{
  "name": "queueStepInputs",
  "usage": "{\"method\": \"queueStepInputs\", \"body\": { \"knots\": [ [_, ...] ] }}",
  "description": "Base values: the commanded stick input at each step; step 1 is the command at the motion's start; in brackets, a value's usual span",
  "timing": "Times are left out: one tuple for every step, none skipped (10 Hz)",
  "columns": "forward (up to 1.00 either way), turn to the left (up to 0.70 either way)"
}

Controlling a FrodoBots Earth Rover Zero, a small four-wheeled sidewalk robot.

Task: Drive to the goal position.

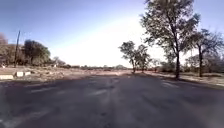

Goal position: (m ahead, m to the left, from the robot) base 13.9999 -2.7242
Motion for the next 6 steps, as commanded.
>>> {"method": "queueStepInputs", "body": {
  "knots": [
    [0.5, 0.0],
    [0.5, 0.0],
    [0.5, 0.0],
    [0.5, 0.0],
    [0.5, 0.0],
    [0.5, 0.0]
  ]
}}
